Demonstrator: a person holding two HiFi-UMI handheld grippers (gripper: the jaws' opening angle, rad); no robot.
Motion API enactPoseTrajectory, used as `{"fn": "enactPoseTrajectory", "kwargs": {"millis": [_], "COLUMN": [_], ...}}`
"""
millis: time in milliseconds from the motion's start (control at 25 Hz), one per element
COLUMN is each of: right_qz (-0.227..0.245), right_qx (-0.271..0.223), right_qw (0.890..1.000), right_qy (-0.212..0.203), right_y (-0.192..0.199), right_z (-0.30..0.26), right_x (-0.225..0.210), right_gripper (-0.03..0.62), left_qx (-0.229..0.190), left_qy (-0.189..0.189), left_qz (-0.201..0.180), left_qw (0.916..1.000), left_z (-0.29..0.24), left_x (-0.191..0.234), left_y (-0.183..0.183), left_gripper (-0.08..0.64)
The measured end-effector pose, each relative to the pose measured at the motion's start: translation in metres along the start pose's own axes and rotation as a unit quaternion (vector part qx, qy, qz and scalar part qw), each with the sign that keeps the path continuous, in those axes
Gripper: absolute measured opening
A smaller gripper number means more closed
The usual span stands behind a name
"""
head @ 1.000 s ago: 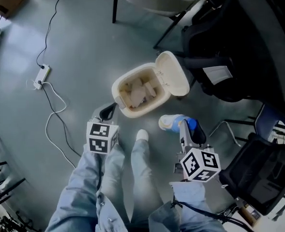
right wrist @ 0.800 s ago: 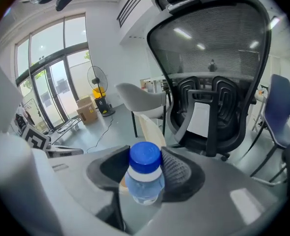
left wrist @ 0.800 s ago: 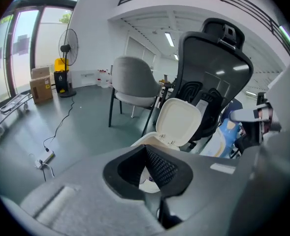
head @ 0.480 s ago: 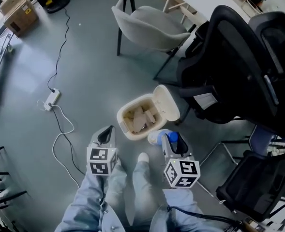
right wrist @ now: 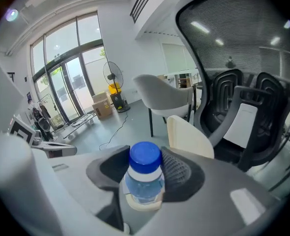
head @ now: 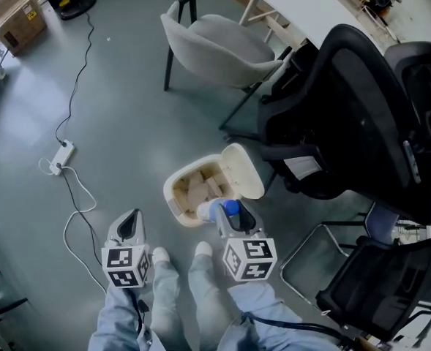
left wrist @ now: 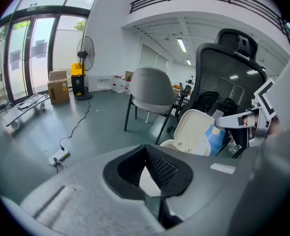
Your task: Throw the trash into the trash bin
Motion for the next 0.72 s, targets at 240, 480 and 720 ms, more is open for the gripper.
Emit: {"fn": "enactPoseTrajectory", "kwargs": {"millis": [240, 480, 720], "right_qz": [0.020, 0.041, 0.049], "right_qx": [0.023, 0.041, 0.053], "right_qw": [0.999, 0.998, 0.997], "right_qy": [-0.012, -0.020, -0.017], "right_y": [0.015, 0.033, 0.057], "right_z": [-0.038, -0.063, -0.096], "right_x": [0.007, 0.003, -0.002], "right_gripper": [0.196, 0.196, 0.196], "left_qx": [0.006, 0.014, 0.022], "left_qy": [-0.022, -0.019, -0.015], "left_qz": [0.019, 0.026, 0.025], "left_qw": [0.9996, 0.9994, 0.9993], "left_z": [-0.007, -0.023, -0.040], "left_x": [0.020, 0.025, 0.033], "left_y": [0.018, 0.038, 0.054], "left_gripper": [0.009, 0.009, 0.009]}}
Point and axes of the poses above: the fingertips, and each gripper's own axes: z backward along the fingers, x to its left, y out of its underside, the point moved 10 cm from there along z, backward along the fingers, and after that the axes turned 11 degrees about -x, right-handed, at the moved point
